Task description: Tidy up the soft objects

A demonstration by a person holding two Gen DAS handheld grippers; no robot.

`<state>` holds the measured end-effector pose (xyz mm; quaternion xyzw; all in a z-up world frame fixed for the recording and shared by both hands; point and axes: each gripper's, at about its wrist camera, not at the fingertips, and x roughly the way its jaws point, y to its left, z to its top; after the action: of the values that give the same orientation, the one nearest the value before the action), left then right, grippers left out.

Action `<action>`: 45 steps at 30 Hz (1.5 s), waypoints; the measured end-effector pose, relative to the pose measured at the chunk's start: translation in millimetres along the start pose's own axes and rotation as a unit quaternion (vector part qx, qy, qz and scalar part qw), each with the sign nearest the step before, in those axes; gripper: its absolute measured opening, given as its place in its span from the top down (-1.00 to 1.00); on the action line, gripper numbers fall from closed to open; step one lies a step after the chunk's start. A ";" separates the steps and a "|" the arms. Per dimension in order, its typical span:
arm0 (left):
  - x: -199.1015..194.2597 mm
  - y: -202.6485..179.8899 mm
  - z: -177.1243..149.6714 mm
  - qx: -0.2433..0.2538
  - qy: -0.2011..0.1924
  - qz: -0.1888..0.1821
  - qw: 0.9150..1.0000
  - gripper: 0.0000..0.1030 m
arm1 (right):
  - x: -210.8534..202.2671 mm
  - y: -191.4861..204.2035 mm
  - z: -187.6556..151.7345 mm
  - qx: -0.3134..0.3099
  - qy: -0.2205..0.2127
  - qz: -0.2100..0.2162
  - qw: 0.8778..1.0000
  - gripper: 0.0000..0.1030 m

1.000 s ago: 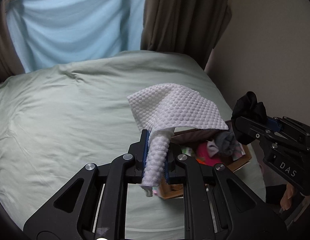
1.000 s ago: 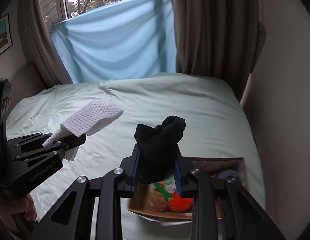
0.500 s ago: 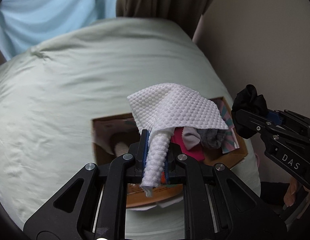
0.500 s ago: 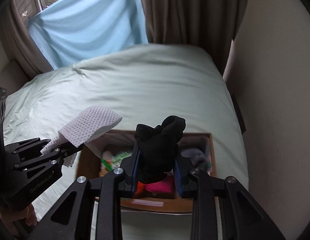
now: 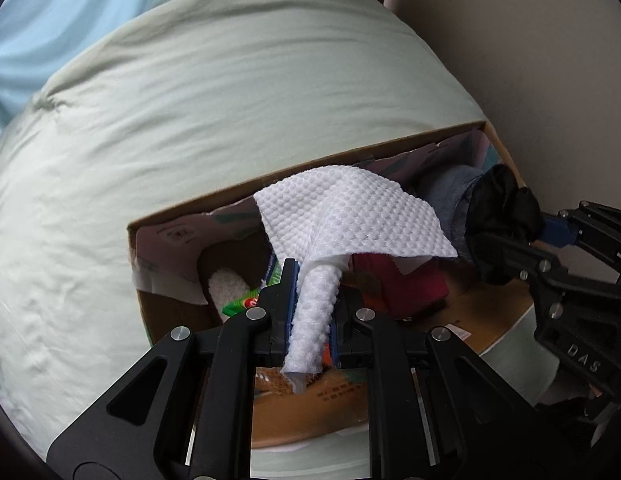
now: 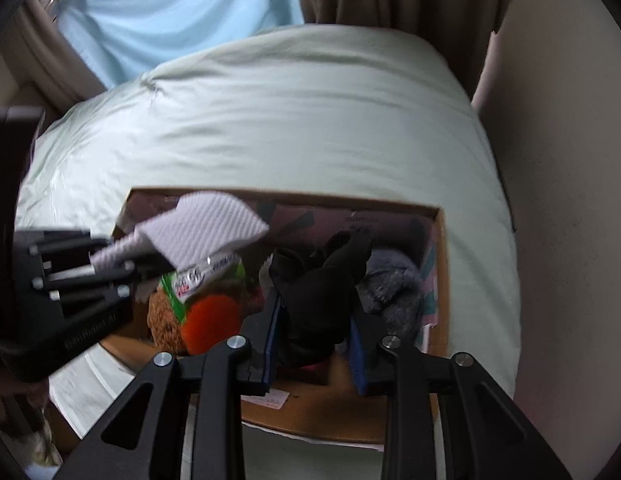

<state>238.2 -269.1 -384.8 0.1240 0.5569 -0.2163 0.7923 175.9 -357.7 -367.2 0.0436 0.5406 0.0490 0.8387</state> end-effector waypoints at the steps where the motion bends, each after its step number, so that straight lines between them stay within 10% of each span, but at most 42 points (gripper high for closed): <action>1: -0.5 -1.5 1.0 0.004 0.000 0.002 1.000 0.79 | 1.6 -0.4 -1.9 0.000 0.003 0.004 1.000 0.41; 4: 0.6 0.8 7.6 0.010 0.012 0.001 1.000 0.52 | 3.8 -2.7 -6.4 0.001 0.010 0.008 1.000 -0.24; 7: -3.3 2.1 9.4 0.011 0.017 -0.012 1.000 -0.97 | 2.4 -6.5 -13.8 0.003 0.012 0.015 1.000 -0.93; 24: -59.4 22.6 -5.6 -0.020 -0.013 -0.009 1.000 -0.99 | -36.7 -10.4 -15.7 0.055 -0.002 0.003 0.998 -0.97; 36: -214.8 65.3 -33.8 -0.058 -0.104 -0.003 0.993 -0.99 | -155.9 56.9 17.7 0.073 -0.073 0.029 0.994 -0.97; 45: -359.9 122.8 -67.2 -0.113 -0.231 0.041 0.966 -0.99 | -262.7 157.8 47.1 0.023 -0.183 0.020 0.983 -0.97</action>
<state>138.5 -58.5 -76.8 0.0030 0.3745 -0.1420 0.9163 105.4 -236.2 -90.9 0.0821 0.3778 0.0441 0.9212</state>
